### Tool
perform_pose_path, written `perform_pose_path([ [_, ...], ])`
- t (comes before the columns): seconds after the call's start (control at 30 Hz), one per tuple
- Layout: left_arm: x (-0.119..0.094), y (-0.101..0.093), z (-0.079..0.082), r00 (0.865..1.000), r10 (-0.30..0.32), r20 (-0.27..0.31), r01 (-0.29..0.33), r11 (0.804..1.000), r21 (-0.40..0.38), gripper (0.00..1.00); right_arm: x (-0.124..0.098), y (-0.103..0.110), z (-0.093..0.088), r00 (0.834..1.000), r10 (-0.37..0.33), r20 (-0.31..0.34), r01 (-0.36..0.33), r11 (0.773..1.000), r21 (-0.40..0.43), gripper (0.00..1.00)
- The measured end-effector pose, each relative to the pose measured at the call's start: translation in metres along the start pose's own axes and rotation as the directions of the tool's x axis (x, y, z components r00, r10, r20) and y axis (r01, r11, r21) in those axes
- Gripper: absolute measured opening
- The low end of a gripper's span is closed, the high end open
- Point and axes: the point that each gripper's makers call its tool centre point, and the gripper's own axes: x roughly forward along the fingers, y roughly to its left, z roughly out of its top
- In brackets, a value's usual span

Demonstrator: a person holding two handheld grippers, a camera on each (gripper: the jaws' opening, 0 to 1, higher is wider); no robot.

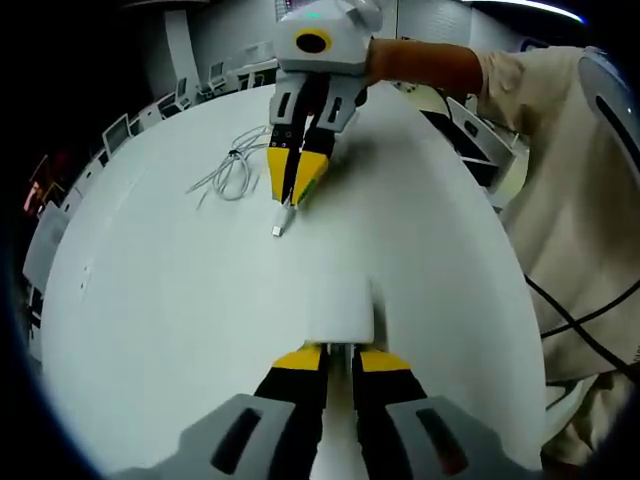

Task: Plug the desk Type‑C cable into the charger adapter.

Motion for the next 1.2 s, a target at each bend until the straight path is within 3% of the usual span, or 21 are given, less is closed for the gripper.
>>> perform_pose_path([
  [0.83, 0.0, -0.001, 0.0, 1.0, 0.006, -0.005, -0.006, 1.0, 0.008, 0.11, -0.017, 0.015, 0.001, 0.987, 0.045, 0.154, -0.065, 0.99, 0.123, 0.04],
  [1.2, 0.0, 0.0, -0.001, 1.0, 0.003, -0.001, -0.003, 1.0, 0.007, 0.11, -0.019, 0.025, 0.007, 0.96, 0.044, 0.276, -0.084, 0.987, 0.134, 0.04],
])
